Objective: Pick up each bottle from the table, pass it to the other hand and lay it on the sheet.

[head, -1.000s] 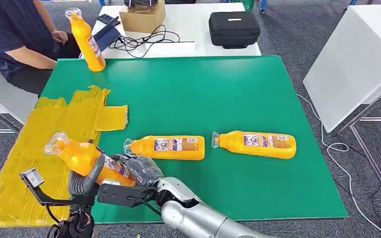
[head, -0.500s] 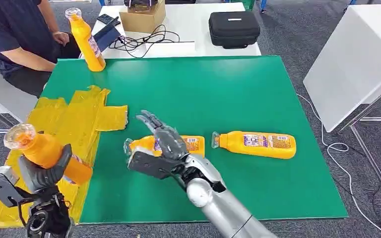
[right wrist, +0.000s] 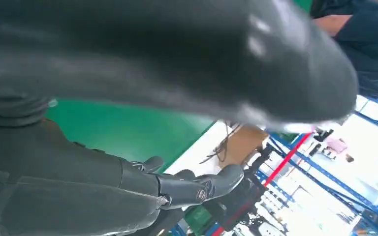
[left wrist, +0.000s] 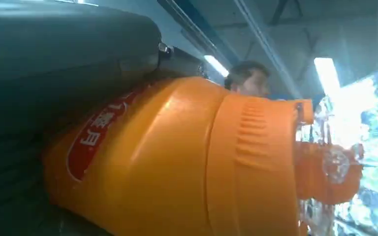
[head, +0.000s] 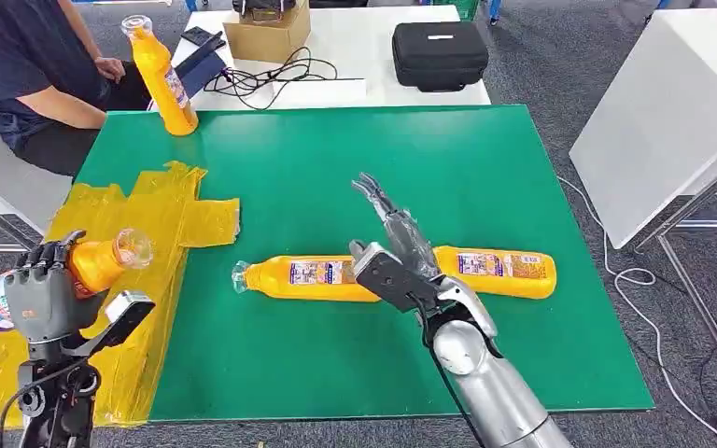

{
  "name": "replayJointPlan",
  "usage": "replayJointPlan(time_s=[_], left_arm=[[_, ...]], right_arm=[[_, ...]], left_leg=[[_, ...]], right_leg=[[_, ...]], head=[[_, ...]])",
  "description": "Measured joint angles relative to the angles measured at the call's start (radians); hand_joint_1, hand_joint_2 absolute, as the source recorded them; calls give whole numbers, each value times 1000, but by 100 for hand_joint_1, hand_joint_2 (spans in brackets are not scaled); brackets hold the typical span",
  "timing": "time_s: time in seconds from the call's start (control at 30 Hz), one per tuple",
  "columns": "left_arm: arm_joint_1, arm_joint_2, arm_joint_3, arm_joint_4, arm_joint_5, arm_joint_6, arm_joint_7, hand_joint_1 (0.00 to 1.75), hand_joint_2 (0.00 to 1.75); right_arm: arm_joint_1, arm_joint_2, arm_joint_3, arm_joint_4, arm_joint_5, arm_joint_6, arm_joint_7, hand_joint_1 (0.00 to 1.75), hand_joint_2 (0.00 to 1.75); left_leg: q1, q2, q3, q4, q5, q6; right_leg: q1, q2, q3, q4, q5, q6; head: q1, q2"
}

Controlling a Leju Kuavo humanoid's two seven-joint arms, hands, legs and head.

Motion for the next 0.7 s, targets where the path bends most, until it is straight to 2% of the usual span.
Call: replayJointPlan(time_s=[0.1,0.4,0.57,0.7], left_arm=[[-45,-19,66,82,-128,0,4,175,175],[-99,-37,75,292,-241,1,75,175,175],[-102,-31,36,387,-157,1,93,175,175],[-102,-8,-25,445,-77,2,52,175,175]], right_arm=[[4,-24,2,-5,-26,-8,-2,0,0],[30,-69,6,-8,-37,-16,-21,0,0],[40,-79,10,-8,-36,-15,-37,0,0],[39,-87,17,-4,-46,0,-46,0,0]], left_leg=[[0,-2,0,0,0,0],[0,-1,-1,0,0,0],[0,-1,-1,0,0,0],[0,-2,0,0,0,0]], right_leg=[[0,-2,0,0,0,0],[0,-1,-1,0,0,0],[0,-1,0,0,0,0],[-1,-2,1,0,0,0]], head=[[1,0],[0,0],[0,0],[0,0]])
